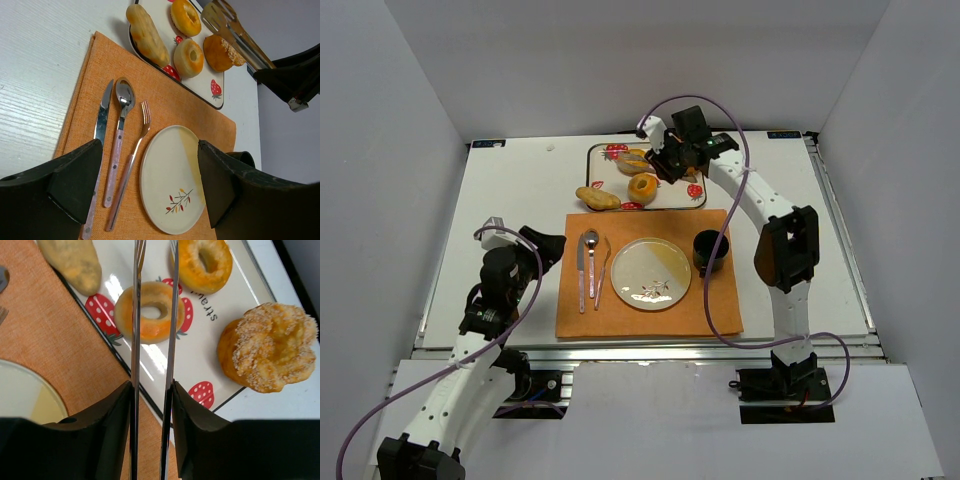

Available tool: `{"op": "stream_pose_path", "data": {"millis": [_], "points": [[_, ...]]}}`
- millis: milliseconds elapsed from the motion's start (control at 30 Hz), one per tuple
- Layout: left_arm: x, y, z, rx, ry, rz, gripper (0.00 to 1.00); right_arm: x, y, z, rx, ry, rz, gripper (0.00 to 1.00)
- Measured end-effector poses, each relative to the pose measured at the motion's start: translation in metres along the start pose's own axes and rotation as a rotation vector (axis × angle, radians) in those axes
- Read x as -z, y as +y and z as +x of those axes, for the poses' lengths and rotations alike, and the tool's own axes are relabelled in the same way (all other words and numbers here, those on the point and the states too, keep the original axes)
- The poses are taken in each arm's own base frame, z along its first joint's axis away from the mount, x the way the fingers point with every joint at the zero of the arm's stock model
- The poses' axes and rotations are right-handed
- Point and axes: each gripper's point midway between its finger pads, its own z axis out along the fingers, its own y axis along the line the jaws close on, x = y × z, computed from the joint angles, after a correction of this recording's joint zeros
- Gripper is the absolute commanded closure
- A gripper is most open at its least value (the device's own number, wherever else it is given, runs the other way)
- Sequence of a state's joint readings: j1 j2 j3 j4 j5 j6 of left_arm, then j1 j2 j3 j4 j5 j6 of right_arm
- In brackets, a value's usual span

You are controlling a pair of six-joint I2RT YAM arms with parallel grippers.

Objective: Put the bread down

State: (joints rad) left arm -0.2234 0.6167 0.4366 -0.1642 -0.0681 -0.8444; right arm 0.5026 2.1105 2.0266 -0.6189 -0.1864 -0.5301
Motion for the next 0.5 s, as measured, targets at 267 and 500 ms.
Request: {"op": "stream_pose_path", "data": {"millis": [267, 500], "points": [[-0.002, 0.000, 0.001, 0.007, 0.003, -0.004, 0.14, -0.001, -0.013, -0.011, 0.020, -0.040, 0.056, 0.58], [-0.003, 0.002, 0.002, 0.006, 0.009, -0.010, 0.14, -0.019, -0.020, -0.005, 0.083, -0.009, 0.117, 0.57]]}}
